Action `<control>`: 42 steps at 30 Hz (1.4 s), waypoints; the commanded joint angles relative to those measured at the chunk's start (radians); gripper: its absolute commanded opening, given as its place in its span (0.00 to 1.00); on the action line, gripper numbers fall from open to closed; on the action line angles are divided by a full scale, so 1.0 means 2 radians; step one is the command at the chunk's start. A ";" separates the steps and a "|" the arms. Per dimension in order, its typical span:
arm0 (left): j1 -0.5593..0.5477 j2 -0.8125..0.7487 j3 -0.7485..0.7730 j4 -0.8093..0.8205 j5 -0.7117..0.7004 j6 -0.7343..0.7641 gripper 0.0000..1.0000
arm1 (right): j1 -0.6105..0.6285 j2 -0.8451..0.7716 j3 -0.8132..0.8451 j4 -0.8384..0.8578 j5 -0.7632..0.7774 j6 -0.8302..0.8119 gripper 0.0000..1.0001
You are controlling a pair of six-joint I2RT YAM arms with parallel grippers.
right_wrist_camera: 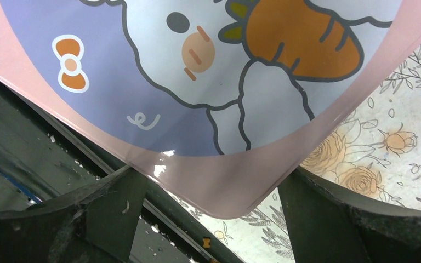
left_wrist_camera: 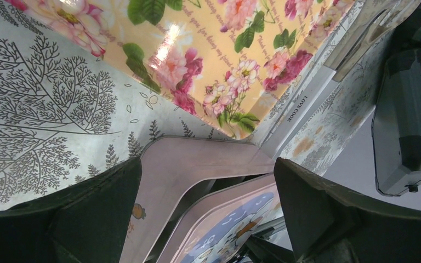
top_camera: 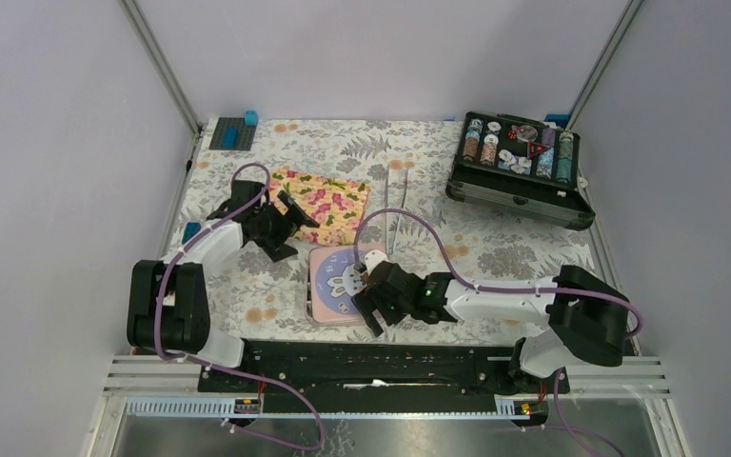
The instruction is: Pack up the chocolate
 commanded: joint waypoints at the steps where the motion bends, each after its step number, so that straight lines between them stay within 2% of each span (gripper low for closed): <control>1: 0.001 0.011 -0.001 0.024 0.014 0.010 0.99 | 0.006 0.024 0.031 0.012 -0.001 0.016 0.91; 10: 0.001 0.015 -0.010 0.030 0.016 0.012 0.99 | 0.006 0.027 0.037 0.020 0.001 0.037 0.91; 18: 0.001 0.015 -0.011 0.033 0.018 0.012 0.99 | 0.017 0.026 0.046 0.018 -0.021 0.017 0.91; 22: 0.002 0.009 -0.004 0.024 0.016 0.015 0.99 | 0.020 0.006 0.050 0.000 -0.023 0.005 0.95; 24: 0.004 0.000 0.006 0.009 0.014 0.020 0.99 | 0.021 -0.012 0.051 -0.017 -0.005 0.003 0.99; 29: 0.012 -0.037 0.039 -0.036 -0.013 0.039 0.99 | 0.018 -0.063 0.042 -0.045 0.056 0.008 1.00; 33: 0.032 -0.052 0.055 -0.079 -0.045 0.067 0.99 | -0.009 -0.108 0.013 -0.042 0.074 0.040 1.00; 36: 0.044 -0.060 0.049 -0.118 -0.082 0.085 0.99 | -0.059 -0.137 -0.015 -0.046 0.077 0.088 1.00; 39: 0.056 -0.069 0.026 -0.148 -0.107 0.091 0.99 | -0.113 -0.134 -0.035 -0.065 0.071 0.127 1.00; 42: 0.056 -0.084 -0.013 -0.138 -0.099 0.085 0.99 | -0.125 -0.108 -0.033 -0.074 0.075 0.134 1.00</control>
